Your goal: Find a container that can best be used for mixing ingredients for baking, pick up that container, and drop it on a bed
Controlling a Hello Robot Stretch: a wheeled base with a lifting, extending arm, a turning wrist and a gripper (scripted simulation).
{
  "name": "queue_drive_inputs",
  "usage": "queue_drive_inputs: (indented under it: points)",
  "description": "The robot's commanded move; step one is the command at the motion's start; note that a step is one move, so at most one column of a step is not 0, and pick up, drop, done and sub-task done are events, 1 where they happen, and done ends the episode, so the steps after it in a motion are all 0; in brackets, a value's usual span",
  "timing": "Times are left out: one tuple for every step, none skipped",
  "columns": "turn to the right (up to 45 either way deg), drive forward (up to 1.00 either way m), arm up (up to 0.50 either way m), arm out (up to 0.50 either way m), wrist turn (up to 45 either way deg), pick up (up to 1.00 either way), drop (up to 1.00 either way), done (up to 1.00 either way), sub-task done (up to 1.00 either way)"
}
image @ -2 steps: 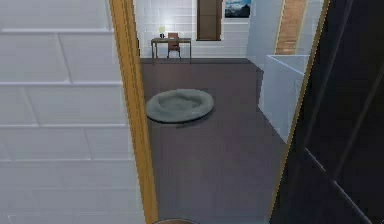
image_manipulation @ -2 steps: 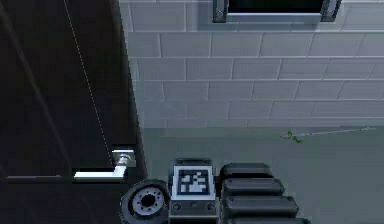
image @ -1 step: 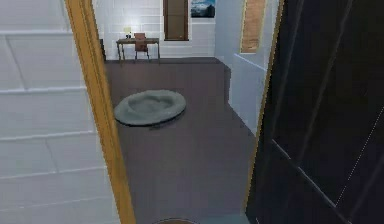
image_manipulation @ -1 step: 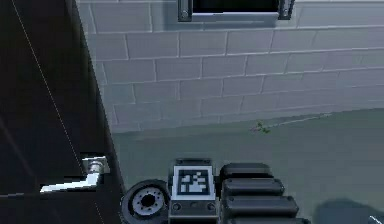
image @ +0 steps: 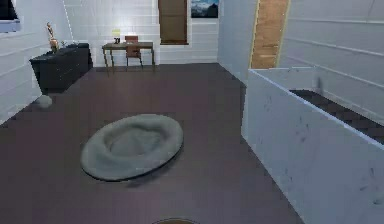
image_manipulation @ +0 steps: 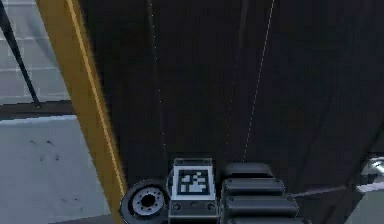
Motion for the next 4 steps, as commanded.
queue_drive_inputs:
  points:
    - [12.0, 0.0, 0.0, 0.0, 0.0, 0.0, 0.0, 0.0, 0.0]
    - [0.0, 0.25, 0.0, 0.0, 0.0, 0.0, 0.0, 0.0, 0.0]
    - [12.0, 0.0, 0.0, 0.0, 0.0, 0.0, 0.0, 0.0, 0.0]
    - [0.0, 1.0, 0.0, 0.0, 0.0, 0.0, 0.0, 0.0, 0.0]
